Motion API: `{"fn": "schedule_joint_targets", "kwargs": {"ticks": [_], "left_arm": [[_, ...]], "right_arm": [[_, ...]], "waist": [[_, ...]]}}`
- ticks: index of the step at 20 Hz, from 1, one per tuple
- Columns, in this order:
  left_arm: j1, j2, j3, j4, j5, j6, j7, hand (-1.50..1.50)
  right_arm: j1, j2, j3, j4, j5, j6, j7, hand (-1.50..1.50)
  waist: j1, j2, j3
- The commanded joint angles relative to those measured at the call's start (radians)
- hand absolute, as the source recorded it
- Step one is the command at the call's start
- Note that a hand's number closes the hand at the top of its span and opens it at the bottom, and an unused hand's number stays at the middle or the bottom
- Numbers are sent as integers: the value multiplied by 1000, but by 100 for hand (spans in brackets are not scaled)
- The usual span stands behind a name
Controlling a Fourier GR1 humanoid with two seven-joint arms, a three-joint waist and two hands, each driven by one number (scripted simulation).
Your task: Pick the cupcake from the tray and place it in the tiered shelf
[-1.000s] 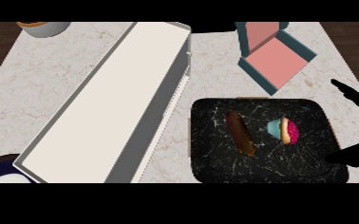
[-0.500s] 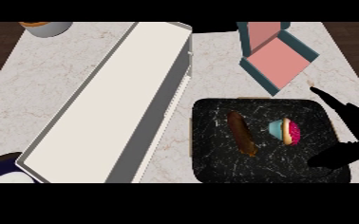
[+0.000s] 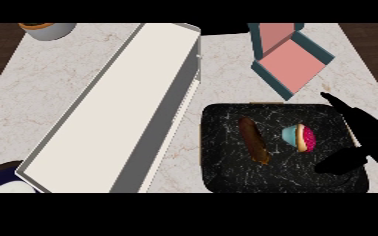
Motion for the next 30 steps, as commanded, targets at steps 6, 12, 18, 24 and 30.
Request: {"fn": "schedule_joint_targets", "kwargs": {"ticks": [6, 12, 18, 24, 30], "left_arm": [[-254, -163, -65, -124, 41, -11, -85, 0], [-274, -164, -55, -123, 42, -41, -72, 0], [-265, -191, -58, -114, 22, -45, -89, 0], [-284, -201, -40, -96, 23, -65, -91, 0], [-287, -211, -29, -94, 16, -78, -79, 0]], "right_arm": [[-21, 53, 78, -4, 71, -10, 106, -150], [-68, 93, 103, 0, 108, -20, 138, -150], [-56, 130, 133, 47, 140, -37, 151, -150], [-78, 180, 163, 74, 155, -37, 141, 150], [-124, 210, 183, 79, 204, -58, 99, 150]], "waist": [[-22, 8, -22], [-28, 12, -21], [-20, 12, -19], [-22, 15, -19], [-18, 13, -18]]}}
